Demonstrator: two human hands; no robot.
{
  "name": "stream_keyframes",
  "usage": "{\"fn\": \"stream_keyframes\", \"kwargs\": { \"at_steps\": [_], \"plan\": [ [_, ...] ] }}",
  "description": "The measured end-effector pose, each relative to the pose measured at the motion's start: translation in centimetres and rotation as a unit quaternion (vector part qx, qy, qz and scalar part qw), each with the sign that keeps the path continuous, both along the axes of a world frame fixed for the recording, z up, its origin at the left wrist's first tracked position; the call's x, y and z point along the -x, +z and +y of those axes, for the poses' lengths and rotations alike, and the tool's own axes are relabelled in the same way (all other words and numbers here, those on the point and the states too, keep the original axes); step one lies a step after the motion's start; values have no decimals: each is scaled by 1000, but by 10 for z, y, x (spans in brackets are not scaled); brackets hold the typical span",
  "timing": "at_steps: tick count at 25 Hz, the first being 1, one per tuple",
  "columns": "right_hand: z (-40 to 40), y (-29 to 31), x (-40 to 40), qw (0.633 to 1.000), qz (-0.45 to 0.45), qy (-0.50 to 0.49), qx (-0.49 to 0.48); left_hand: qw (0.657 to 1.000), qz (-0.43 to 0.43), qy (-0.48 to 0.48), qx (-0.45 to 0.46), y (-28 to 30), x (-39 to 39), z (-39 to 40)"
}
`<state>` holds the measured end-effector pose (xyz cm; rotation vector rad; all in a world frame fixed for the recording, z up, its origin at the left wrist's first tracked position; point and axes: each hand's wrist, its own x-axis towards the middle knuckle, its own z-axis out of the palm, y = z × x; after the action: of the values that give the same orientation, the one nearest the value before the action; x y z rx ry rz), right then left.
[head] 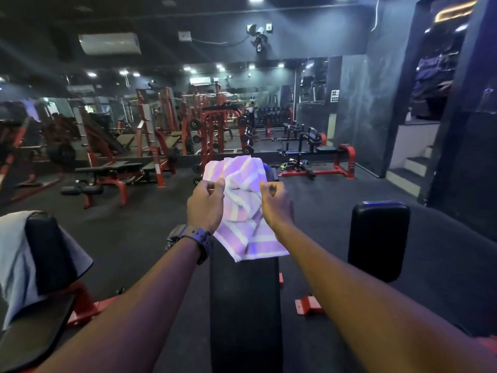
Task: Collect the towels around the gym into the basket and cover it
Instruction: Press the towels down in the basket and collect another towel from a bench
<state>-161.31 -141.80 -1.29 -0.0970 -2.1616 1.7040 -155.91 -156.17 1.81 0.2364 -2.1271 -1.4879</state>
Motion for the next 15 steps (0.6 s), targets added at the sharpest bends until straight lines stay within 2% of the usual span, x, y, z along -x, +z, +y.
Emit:
{"fn": "stream_keyframes", "kwargs": {
  "at_steps": [5,9,13,15],
  "plan": [
    [-35,-25,123,998,-11,4,-54,1000,3,19,-13,-17,93,-18],
    [-69,-55,209,985,-27,-69,-158,1000,-3,22,-6,-42,160,-40],
    [-92,-84,256,969,-87,-110,-205,1000,-16,23,12,-67,199,-53],
    [-89,-93,272,970,-81,-96,-206,999,-28,30,18,-76,217,-55]
  ]
}}
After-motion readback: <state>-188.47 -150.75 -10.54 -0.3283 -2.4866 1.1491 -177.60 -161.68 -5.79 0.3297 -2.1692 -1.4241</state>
